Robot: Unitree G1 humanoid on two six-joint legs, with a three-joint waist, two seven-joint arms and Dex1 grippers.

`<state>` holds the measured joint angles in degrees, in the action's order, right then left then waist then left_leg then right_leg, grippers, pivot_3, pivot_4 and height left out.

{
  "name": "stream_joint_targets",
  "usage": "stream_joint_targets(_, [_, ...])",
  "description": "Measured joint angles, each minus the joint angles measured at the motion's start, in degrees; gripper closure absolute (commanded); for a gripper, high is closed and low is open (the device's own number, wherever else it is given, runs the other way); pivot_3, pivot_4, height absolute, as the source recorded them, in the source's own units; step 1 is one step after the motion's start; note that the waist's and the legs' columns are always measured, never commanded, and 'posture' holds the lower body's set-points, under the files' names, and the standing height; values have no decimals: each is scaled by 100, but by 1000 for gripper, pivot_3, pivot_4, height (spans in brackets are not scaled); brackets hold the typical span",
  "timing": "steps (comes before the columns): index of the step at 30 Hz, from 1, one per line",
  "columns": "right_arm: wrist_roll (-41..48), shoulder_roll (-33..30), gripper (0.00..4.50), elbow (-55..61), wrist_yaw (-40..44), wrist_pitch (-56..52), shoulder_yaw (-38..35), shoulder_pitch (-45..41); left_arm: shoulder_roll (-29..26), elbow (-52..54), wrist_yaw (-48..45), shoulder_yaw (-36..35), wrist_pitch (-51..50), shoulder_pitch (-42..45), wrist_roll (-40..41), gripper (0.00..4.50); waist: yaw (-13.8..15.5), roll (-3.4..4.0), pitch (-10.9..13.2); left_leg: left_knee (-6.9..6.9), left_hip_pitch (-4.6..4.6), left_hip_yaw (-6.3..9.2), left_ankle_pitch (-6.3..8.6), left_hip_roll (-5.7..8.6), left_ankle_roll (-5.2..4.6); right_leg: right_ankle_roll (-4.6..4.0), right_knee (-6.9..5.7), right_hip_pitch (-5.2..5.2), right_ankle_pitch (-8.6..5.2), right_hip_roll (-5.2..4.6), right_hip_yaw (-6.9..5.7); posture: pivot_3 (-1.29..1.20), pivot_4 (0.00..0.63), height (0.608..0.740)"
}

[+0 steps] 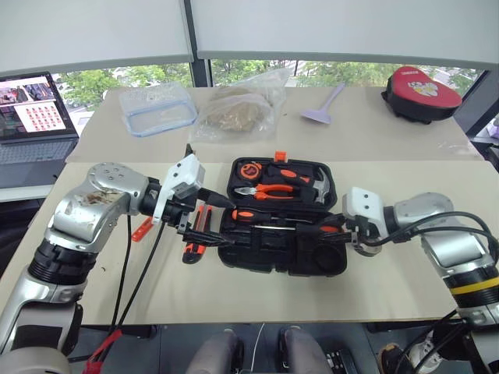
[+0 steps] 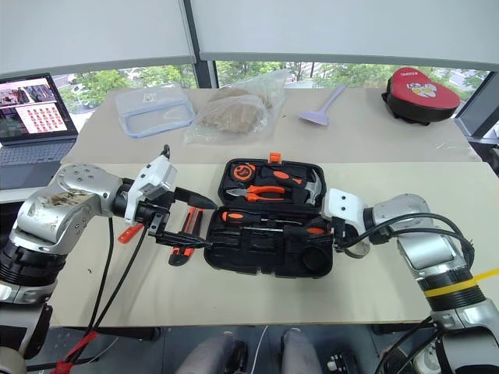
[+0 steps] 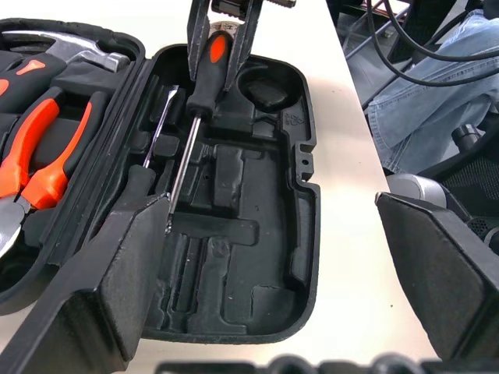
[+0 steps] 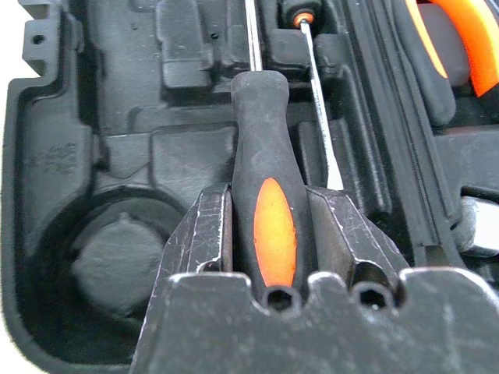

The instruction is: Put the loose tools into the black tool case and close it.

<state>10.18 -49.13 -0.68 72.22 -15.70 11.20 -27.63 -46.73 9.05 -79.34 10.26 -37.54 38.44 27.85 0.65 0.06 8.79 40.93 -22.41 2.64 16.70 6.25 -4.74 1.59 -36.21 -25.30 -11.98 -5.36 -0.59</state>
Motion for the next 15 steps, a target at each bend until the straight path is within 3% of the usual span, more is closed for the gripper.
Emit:
stream_joint_targets(6, [33, 165, 155, 72, -87, -169, -26, -124, 110, -104, 15, 1, 21, 25, -70, 0, 2, 0, 0, 0, -1, 0, 0, 0, 0, 0, 0, -1, 0, 0, 0, 0, 150, 722])
stream_joint_targets(7, [69, 173, 24, 115, -112, -245, -59, -148, 113, -106, 14, 1, 23, 26, -77, 0, 4, 0, 0, 0, -1, 0, 0, 0, 0, 0, 0, -1, 0, 0, 0, 0, 150, 722])
stream_joint_targets(12, [478, 316, 24, 352, -277, -805, -360, -323, 149, -124, 15, 1, 56, 28, -82, 0, -1, 0, 0, -1, 0, 0, 0, 0, 0, 0, 0, -1, 0, 0, 1, 0, 150, 722])
stream_joint_targets(13, [556, 358, 578, 409, -354, -930, -418, -353, 165, -128, 20, 1, 95, 27, -83, 0, 0, 0, 0, -1, 0, 2, 0, -2, 0, -1, 0, 0, 0, 0, 0, 0, 150, 722])
stream_joint_targets(15, [639, 432, 1191, 428, -411, -1050, -447, -357, 173, -145, 35, 1, 141, 27, -98, 0, 6, 0, 0, -1, -1, 2, 0, 0, 0, 0, 0, -1, 0, 0, 0, 0, 150, 722])
